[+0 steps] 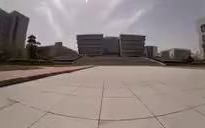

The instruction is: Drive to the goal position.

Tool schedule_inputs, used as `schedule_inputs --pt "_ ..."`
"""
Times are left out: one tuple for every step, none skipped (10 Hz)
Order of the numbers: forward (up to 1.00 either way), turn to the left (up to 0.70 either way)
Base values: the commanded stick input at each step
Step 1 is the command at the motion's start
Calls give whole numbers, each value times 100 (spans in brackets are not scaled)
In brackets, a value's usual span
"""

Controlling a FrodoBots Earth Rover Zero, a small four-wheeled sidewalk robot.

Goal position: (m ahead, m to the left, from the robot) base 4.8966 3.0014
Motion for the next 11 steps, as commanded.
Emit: schedule_inputs --pt "100 0" --pt "100 0" --pt "100 0" --pt "100 0" --pt "100 0" --pt "100 0" --pt "100 0" --pt "100 0" --pt "100 0" --pt "100 0" --pt "100 0"
